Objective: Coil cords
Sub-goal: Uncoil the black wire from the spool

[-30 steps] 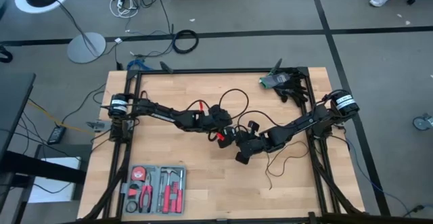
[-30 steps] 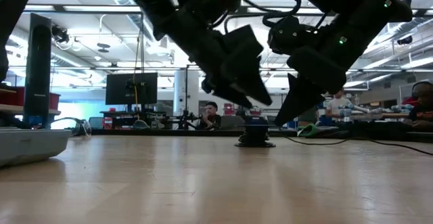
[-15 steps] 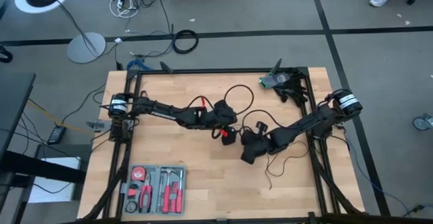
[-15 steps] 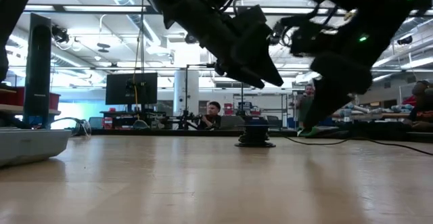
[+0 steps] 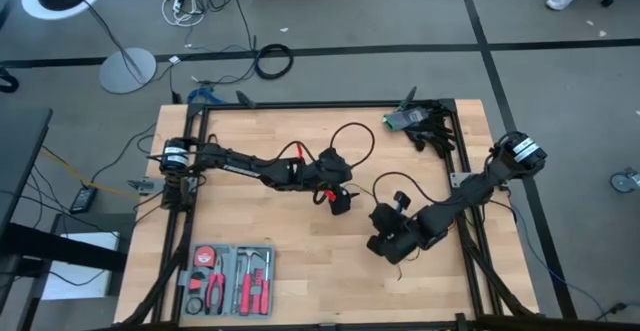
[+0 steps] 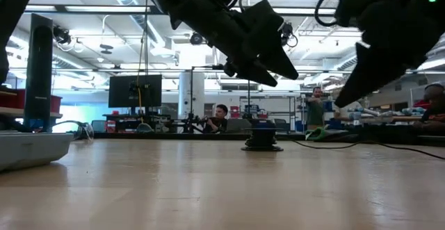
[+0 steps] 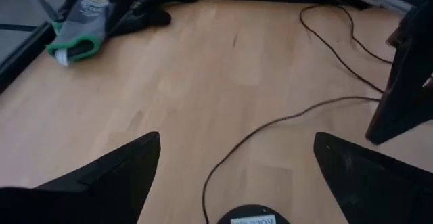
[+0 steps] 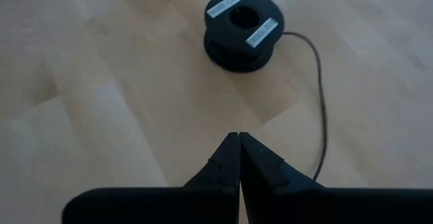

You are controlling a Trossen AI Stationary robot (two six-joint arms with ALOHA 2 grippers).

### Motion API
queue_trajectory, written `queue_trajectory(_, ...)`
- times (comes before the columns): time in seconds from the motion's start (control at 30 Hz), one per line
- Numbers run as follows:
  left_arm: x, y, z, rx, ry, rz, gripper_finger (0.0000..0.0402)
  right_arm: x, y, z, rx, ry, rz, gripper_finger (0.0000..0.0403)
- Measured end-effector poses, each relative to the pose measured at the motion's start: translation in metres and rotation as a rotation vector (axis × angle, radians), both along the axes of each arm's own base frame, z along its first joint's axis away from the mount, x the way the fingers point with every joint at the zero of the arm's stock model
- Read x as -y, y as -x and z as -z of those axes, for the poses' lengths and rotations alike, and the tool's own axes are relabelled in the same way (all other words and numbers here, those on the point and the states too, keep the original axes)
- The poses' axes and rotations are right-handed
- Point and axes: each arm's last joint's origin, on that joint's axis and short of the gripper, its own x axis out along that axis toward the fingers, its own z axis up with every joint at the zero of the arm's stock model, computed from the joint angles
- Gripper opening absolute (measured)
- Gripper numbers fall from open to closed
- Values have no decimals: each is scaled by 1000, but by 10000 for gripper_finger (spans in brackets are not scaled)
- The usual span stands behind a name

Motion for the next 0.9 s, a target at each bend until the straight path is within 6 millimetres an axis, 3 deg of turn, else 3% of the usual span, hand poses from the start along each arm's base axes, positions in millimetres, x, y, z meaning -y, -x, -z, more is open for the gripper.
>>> queue_trajectory(0.37, 1, -1, -2, 24, 9, 45, 395, -17, 14, 0, 63, 8, 22, 1)
queue_trajectory(0.9, 0, 0, 0, 7, 6, -4, 395, -18, 14, -1, 95, 7, 35, 4)
